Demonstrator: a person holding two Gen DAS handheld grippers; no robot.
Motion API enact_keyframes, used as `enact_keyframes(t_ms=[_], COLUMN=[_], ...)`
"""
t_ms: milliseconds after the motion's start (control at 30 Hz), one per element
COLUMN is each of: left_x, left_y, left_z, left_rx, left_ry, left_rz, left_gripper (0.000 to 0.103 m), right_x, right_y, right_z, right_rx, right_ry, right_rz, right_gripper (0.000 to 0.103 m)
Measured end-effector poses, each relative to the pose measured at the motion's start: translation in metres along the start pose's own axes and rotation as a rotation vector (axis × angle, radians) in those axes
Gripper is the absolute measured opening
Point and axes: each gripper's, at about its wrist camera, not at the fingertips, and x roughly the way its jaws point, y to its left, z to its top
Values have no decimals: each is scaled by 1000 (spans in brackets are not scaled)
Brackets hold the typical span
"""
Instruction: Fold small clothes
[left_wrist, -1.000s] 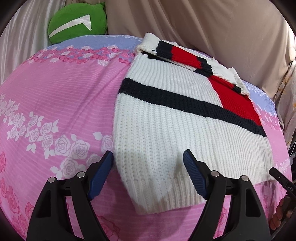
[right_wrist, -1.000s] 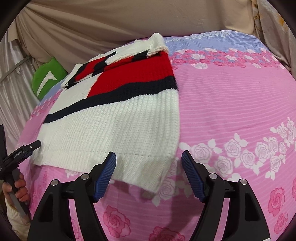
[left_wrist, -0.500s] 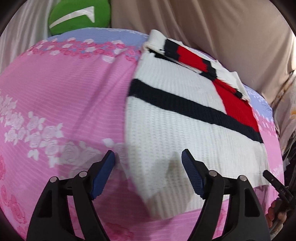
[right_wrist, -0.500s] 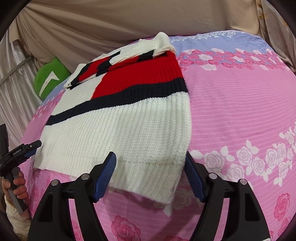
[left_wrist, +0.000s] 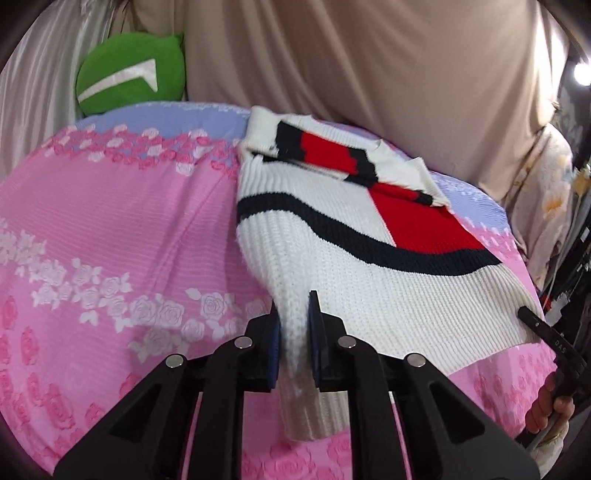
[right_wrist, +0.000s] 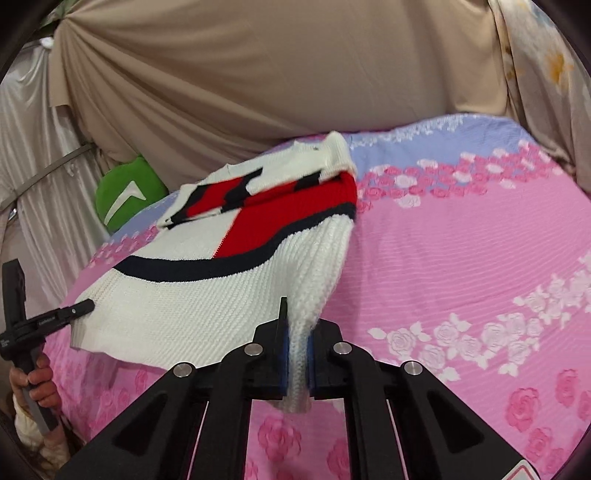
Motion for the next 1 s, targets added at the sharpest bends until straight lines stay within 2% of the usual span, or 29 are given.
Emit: enact_keyframes(t_ms=[133, 200, 267, 400, 533, 633, 733, 833, 900, 933, 1000], left_x=[-42, -76, -110, -158, -158, -128, -64, 15, 63, 89, 121], left_y=[-6, -7, -9, -17, -28, -35, -36, -26, -19, -13, -3], left_z=[-16, -24, -27, -17, 18, 52, 94, 126, 136, 141, 144], left_rx=[38, 56, 66, 92, 110, 127, 125, 115, 112, 107, 91], left_ry=[-22, -75, -147, -285, -353, -354, -292, -198, -146, -108, -38], left_rz=[-39, -78, -105, -137, -131, -63, 52, 178, 259, 282, 264], left_gripper=[12, 12, 12, 12, 12, 12, 7, 4, 4, 4, 4], right_x=[-37, -69, -102, -155, -159, -125, -61, 25, 85, 112, 149], right_y=[-4, -3, 1, 9, 9, 3, -8, -26, -39, -44, -50], right_z=[-16, -24, -24, -2, 30, 61, 94, 117, 124, 124, 125], right_rx=[-23, -33, -57, -65, -56, -29, 13, 76, 116, 126, 119], right_ry=[6, -27, -97, -252, -323, -307, -219, -74, 25, 67, 123], right_rz=[27, 69, 106, 166, 198, 181, 145, 107, 77, 58, 19], right_gripper=[7, 7, 7, 6, 6, 6, 6, 7, 7, 7, 8])
